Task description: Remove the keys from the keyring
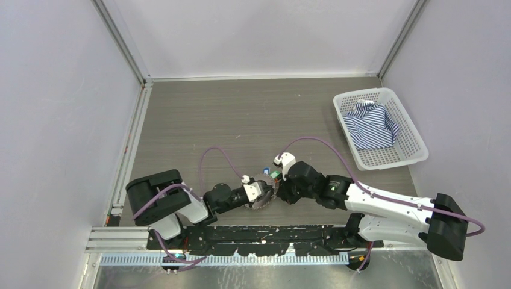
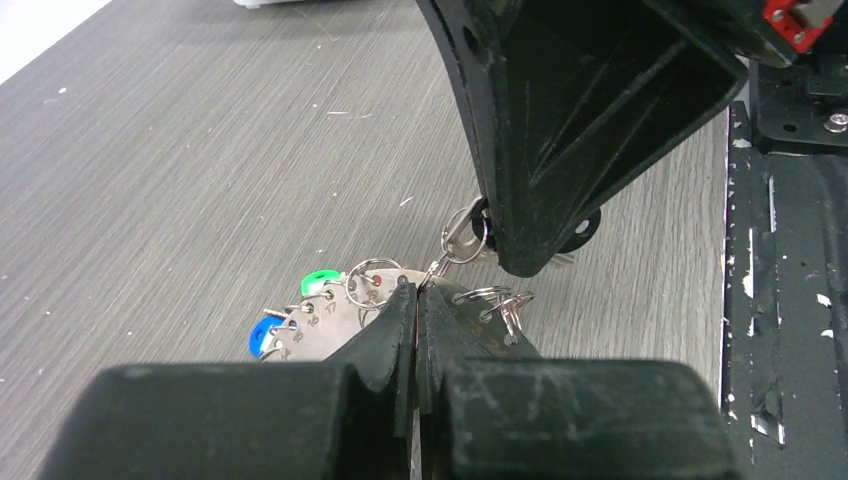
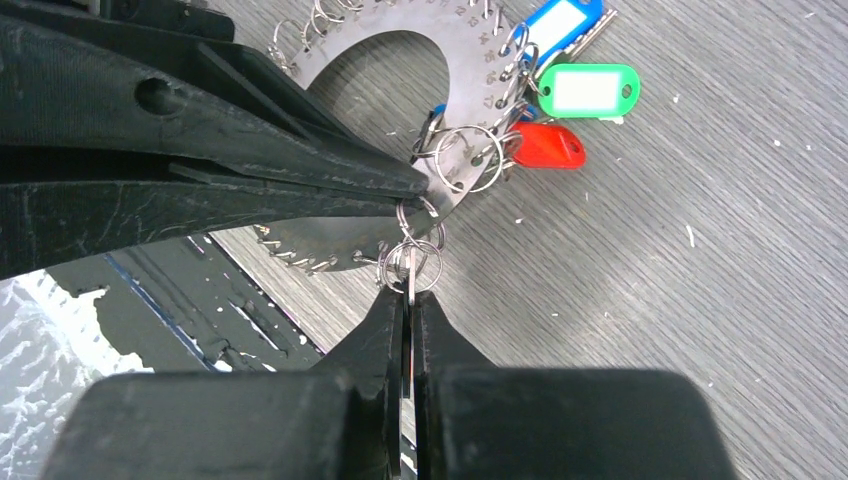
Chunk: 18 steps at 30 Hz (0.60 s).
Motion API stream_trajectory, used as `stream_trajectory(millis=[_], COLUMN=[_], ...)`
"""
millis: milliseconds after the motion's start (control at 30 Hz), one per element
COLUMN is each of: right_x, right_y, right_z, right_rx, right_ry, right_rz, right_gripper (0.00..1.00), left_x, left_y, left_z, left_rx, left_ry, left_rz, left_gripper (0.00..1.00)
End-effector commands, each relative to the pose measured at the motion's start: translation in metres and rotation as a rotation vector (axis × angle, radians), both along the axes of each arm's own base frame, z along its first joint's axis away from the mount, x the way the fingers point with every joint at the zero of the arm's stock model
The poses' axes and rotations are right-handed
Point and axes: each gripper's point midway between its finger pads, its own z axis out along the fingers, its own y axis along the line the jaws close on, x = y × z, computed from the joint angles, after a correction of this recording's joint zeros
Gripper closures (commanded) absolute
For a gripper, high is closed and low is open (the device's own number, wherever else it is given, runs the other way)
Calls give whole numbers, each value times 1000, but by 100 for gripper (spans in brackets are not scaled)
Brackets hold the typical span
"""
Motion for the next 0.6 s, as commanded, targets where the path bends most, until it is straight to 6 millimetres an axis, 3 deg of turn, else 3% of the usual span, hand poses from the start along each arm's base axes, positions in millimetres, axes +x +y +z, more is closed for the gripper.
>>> stream_trajectory(millis=[0,333,567], right_x=[12,28,31], right_y=[1,-14,-9], right_z=[20,11,10], right_rx=[13,-71,-63], right_ry=[-60,-97,-98], right_rz=[-42,-147,-146], right_gripper=[99,99,99], left_x=[-2,-5,-2], left_y=[2,2,2], left_z=[10,9,9], left_rx=[2,21,28], left_ry=[-58,-57,-58], left_rz=[-20,-38,-21], left_gripper=[100,100,100])
